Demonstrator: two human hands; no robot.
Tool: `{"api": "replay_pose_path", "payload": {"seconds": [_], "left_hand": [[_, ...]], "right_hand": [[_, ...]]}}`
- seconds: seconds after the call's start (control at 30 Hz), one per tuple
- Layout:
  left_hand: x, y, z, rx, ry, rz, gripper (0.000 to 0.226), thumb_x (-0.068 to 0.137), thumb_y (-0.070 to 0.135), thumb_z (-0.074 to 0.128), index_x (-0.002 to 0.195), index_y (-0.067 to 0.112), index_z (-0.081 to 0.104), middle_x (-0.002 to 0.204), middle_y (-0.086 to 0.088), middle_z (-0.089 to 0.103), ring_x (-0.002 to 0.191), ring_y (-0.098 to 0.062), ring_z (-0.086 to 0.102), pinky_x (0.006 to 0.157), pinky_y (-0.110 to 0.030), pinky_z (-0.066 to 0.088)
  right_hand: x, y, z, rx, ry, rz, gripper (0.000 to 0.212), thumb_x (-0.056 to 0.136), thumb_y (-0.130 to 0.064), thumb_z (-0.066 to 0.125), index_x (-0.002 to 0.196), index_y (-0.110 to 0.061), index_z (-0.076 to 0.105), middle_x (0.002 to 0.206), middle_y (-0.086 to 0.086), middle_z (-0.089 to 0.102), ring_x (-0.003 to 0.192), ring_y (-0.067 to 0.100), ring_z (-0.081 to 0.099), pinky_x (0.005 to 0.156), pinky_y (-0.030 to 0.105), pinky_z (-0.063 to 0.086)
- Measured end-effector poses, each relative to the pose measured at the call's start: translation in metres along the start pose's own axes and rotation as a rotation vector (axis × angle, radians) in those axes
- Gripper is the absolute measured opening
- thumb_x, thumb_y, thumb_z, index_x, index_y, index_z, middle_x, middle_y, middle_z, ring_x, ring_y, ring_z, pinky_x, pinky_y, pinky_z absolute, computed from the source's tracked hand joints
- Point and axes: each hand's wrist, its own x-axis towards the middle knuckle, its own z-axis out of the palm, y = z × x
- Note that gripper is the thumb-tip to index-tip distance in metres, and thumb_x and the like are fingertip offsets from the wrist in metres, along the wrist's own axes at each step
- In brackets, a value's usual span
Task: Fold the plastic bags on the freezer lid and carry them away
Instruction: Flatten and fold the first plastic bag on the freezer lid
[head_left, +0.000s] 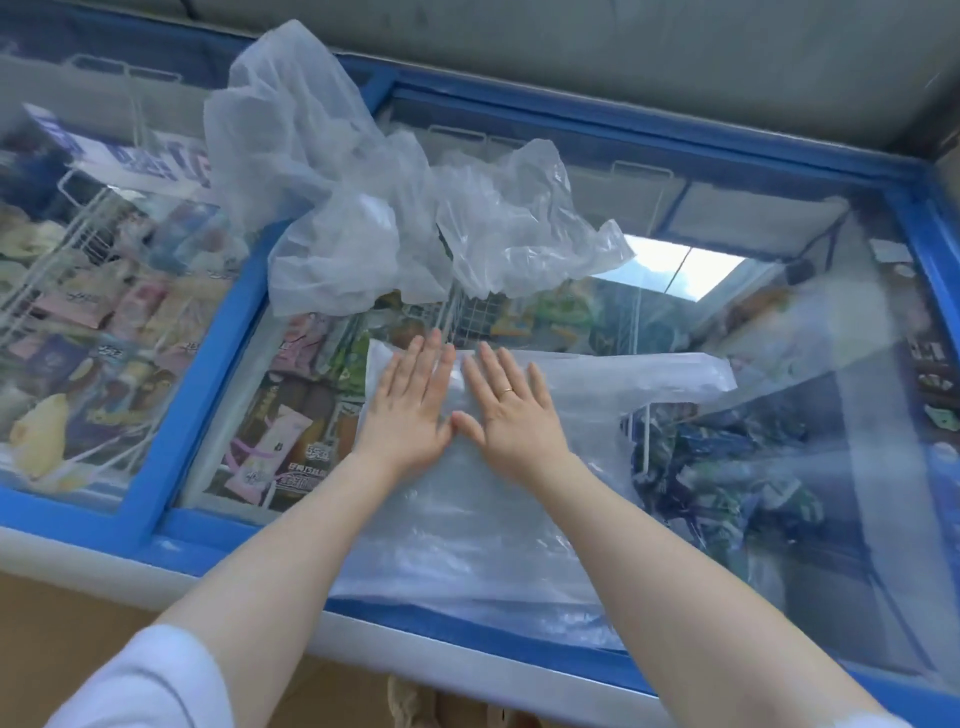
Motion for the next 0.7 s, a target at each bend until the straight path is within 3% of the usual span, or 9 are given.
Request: {"api": "replay_pose_path", "payload": {"seconds": [0.13,0.23,0.3,0.37,0.43,0.5,0.53,0.6,0.7], "left_hand": [[0.006,-0.007,0.005,0.035,-0.042,-0.055,0.088,0.079,0.067,0.009,0.147,0.012,-0.008,0.150,-0.001,-0.017,0.141,-0.012,-0.014,0.110,-0.028,-0.017],[0.010,-0.008,0.003,0.029,-0.054,-0.104,0.090,0.075,0.066,-0.004,0.147,0.012,-0.010,0.146,0.003,-0.023,0.142,-0.014,-0.014,0.108,-0.025,-0.018],[0.012,-0.007,0.001,-0.030,-0.064,-0.135,0.086,0.078,0.062,-0.003,0.148,0.012,-0.003,0.150,0.003,-0.016,0.144,-0.016,-0.008,0.109,-0.024,-0.016],[0.013,-0.010,-0.006,-0.127,-0.070,-0.175,0.073,0.087,0.053,0.010,0.148,0.014,0.014,0.156,-0.002,0.003,0.144,-0.019,0.005,0.113,-0.029,-0.005],[0.014,-0.016,-0.015,-0.165,-0.014,-0.158,0.059,0.088,0.042,0.033,0.138,0.010,0.042,0.148,-0.012,0.034,0.136,-0.030,0.030,0.111,-0.043,0.020],[0.017,-0.020,-0.021,-0.051,0.035,-0.085,0.043,0.083,0.033,0.056,0.116,0.005,0.061,0.123,-0.019,0.056,0.113,-0.038,0.052,0.098,-0.047,0.037],[0.018,-0.022,-0.023,0.018,0.053,-0.053,0.038,0.080,0.030,0.065,0.108,0.005,0.064,0.113,-0.019,0.060,0.105,-0.038,0.056,0.095,-0.043,0.037],[0.022,-0.020,-0.032,0.078,0.012,-0.064,0.036,0.081,0.032,0.068,0.106,0.008,0.062,0.108,-0.015,0.058,0.106,-0.034,0.052,0.094,-0.039,0.023],[0.030,-0.024,-0.040,0.085,-0.109,-0.088,0.038,0.089,0.048,0.050,0.110,0.016,0.054,0.113,-0.003,0.049,0.114,-0.026,0.037,0.094,-0.034,0.016]], "right_hand": [[-0.003,0.047,0.003,-0.036,0.061,0.101,0.078,0.080,-0.062,-0.003,0.150,-0.026,0.001,0.158,-0.003,-0.003,0.145,0.016,-0.005,0.115,0.035,-0.008],[-0.017,0.088,-0.007,-0.032,0.052,0.203,0.071,0.087,-0.058,0.000,0.150,-0.025,0.000,0.158,-0.003,-0.006,0.145,0.016,-0.006,0.115,0.034,-0.007],[-0.026,0.107,-0.012,-0.011,0.017,0.256,0.062,0.095,-0.052,0.007,0.149,-0.026,-0.003,0.158,-0.004,-0.010,0.145,0.015,-0.010,0.115,0.033,-0.009],[-0.029,0.113,-0.019,0.035,0.004,0.278,0.057,0.099,-0.045,0.017,0.150,-0.025,0.003,0.158,-0.001,-0.006,0.145,0.017,-0.007,0.115,0.035,-0.008],[-0.027,0.111,-0.027,0.069,0.094,0.261,0.054,0.099,-0.041,0.032,0.146,-0.018,0.026,0.156,0.007,0.015,0.143,0.027,0.016,0.116,0.040,0.005],[-0.019,0.108,-0.040,0.040,0.203,0.176,0.047,0.093,-0.039,0.049,0.131,-0.011,0.049,0.139,0.015,0.043,0.122,0.036,0.045,0.104,0.045,0.031],[-0.015,0.107,-0.046,0.006,0.191,0.135,0.045,0.092,-0.041,0.052,0.125,-0.011,0.052,0.129,0.013,0.050,0.112,0.035,0.050,0.093,0.042,0.039],[-0.009,0.106,-0.057,0.012,0.074,0.098,0.042,0.092,-0.045,0.049,0.123,-0.016,0.051,0.118,0.006,0.053,0.106,0.028,0.052,0.077,0.034,0.043],[-0.008,0.106,-0.066,0.153,-0.023,0.080,0.034,0.092,-0.041,0.052,0.118,-0.020,0.053,0.117,0.000,0.052,0.099,0.021,0.056,0.074,0.032,0.047]]}}
